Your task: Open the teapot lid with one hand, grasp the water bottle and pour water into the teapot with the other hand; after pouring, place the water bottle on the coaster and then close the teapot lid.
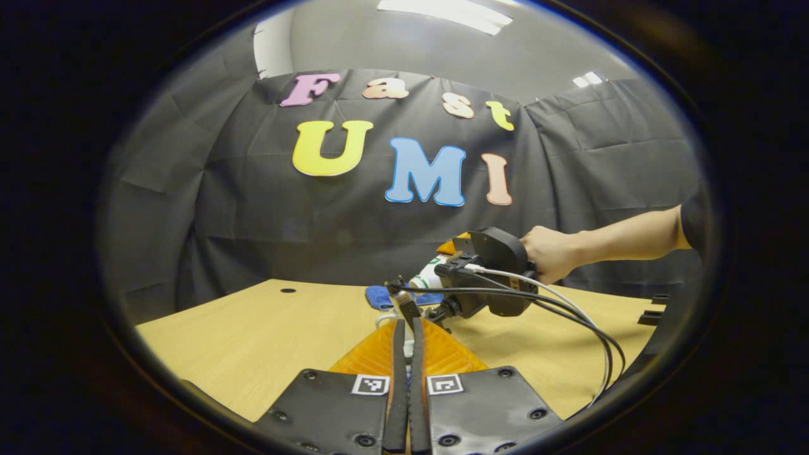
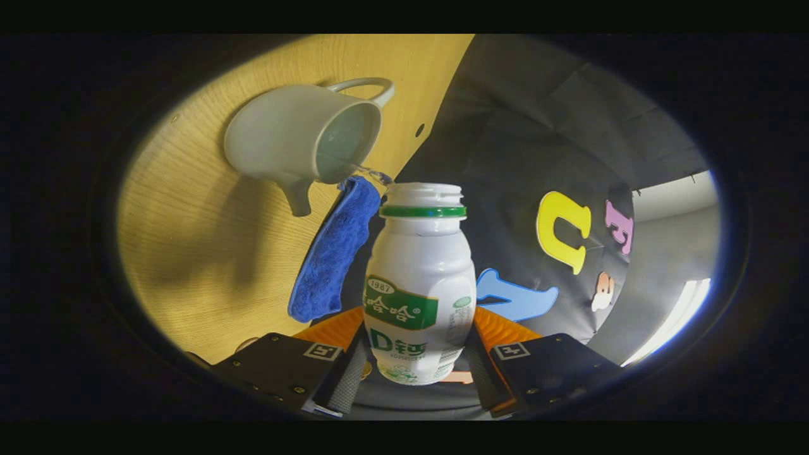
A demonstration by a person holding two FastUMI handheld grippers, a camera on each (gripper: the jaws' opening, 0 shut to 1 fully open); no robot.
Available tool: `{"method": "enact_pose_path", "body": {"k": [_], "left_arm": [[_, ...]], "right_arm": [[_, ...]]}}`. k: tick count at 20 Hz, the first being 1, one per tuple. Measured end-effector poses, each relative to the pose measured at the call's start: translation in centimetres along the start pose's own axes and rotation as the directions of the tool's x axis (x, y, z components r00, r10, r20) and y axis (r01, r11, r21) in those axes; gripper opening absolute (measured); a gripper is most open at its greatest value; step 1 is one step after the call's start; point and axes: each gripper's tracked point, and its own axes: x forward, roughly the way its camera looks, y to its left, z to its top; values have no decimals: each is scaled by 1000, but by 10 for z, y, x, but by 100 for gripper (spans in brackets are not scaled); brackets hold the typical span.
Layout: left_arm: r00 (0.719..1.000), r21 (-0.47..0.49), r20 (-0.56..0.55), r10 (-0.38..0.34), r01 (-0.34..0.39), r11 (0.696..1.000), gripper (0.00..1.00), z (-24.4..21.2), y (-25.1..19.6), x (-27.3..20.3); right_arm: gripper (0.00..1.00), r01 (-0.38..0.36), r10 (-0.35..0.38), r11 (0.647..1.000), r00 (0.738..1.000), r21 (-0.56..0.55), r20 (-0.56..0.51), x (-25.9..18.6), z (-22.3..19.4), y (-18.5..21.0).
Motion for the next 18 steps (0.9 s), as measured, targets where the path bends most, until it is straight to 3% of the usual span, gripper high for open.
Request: {"method": "enact_pose_path", "body": {"k": [1, 2, 4, 5, 18], "left_arm": [[1000, 1, 0, 0, 0, 1000, 7, -1, 0, 0], [1000, 2, -1, 2, -2, 1000, 11, -1, 1, 0], [1000, -3, -2, 6, -6, 1000, 7, -1, 3, 0], [1000, -9, -1, 6, -6, 1000, 11, 0, 4, -1], [1000, -6, 4, 9, -9, 1000, 7, 0, 6, -2]], "right_arm": [[72, 1, -1, 1000, 1000, -10, 3, 1, 0, -1], [72, 2, -2, 1000, 1000, -16, 5, 1, 1, -1], [72, 4, -4, 1000, 1000, -29, 8, 1, 3, -2], [72, 4, -3, 999, 1000, -34, 10, 0, 3, -3], [72, 6, -3, 996, 999, -85, 44, -5, 16, 2]]}}
